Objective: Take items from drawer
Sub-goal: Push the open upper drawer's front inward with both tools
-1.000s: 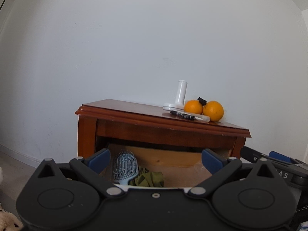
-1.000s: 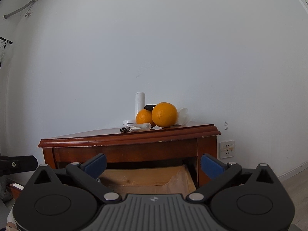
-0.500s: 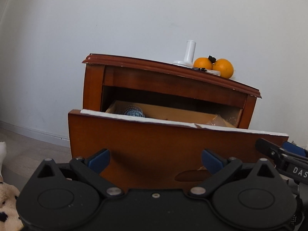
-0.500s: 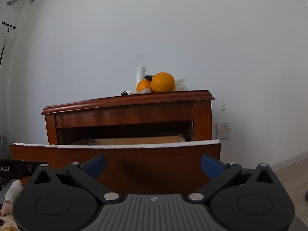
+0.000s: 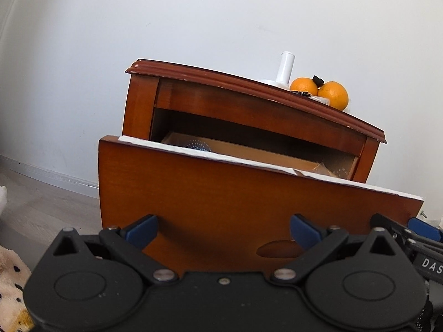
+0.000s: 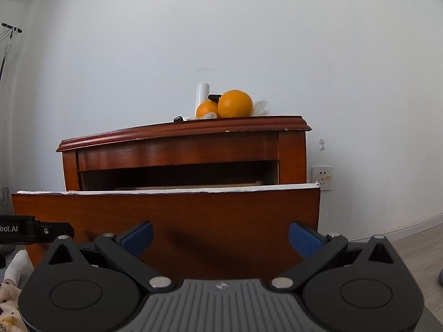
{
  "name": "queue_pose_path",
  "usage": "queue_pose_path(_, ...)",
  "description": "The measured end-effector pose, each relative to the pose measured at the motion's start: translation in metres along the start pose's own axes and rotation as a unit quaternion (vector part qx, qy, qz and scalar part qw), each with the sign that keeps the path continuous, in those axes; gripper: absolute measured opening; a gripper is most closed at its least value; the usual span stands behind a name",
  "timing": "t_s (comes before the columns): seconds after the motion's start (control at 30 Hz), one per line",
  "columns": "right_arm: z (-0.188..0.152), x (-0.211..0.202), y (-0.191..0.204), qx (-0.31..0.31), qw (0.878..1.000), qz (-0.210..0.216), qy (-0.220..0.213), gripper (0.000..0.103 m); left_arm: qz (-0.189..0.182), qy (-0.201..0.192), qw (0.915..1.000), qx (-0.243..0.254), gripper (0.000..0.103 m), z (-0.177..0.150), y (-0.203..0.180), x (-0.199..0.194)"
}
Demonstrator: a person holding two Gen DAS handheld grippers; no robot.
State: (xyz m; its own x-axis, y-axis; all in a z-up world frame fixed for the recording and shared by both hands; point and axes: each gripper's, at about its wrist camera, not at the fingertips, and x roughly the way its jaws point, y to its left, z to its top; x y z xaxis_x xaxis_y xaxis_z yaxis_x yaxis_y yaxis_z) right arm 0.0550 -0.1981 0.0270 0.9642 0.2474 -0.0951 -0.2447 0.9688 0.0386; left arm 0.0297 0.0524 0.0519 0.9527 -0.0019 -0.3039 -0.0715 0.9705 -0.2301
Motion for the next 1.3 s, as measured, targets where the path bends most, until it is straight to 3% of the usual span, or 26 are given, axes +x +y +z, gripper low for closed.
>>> queue_pose_path(0.5, 0.004, 0.024, 0.009, -0.028, 0.999, -0.023, -0.012, 0.103, -0.003, -0.007, 0.9999, -0.007, 0.103, 0.010, 0.007, 0.024)
queue_pose_path(1.3, 0.008, 0.089, 0.007, -0.010, 1.000, -0.019, 0.008, 0.103, 0.005, -0.003, 0.9992, -0.041, 0.103, 0.036, 0.015, 0.079)
